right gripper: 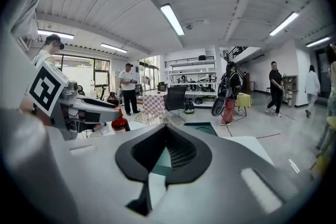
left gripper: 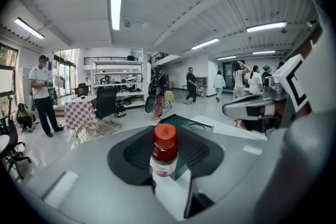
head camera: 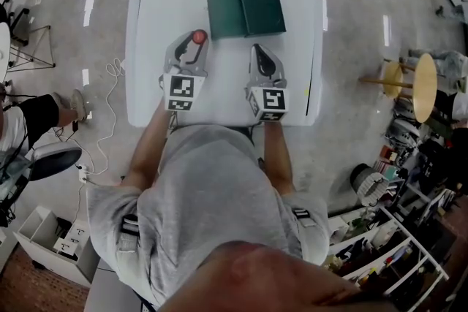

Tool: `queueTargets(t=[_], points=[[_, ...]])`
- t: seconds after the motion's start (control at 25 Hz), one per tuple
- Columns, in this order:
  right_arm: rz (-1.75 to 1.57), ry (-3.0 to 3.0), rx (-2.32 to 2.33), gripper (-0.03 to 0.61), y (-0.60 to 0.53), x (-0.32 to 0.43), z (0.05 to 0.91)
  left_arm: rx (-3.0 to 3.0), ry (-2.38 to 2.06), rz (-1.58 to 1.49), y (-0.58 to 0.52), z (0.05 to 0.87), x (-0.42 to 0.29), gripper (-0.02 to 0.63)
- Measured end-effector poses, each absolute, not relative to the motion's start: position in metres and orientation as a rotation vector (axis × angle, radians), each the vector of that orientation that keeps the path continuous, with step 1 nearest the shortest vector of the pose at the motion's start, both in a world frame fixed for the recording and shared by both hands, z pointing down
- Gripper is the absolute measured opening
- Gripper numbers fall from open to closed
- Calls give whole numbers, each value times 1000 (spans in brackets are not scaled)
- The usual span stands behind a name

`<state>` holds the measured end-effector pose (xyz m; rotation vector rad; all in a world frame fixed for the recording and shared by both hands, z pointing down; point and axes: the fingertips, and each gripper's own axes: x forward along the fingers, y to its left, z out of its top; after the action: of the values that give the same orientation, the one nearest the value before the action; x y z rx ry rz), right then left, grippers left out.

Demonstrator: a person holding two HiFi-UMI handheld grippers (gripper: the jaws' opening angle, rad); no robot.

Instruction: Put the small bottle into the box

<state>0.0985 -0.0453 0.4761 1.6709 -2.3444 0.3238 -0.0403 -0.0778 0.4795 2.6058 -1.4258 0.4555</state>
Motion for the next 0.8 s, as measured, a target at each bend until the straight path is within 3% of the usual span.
queueTargets(t=[0.8], points=[[460, -2327, 1611, 3, -89, 120, 524, 2616, -1338, 507, -120, 525, 3, 137]])
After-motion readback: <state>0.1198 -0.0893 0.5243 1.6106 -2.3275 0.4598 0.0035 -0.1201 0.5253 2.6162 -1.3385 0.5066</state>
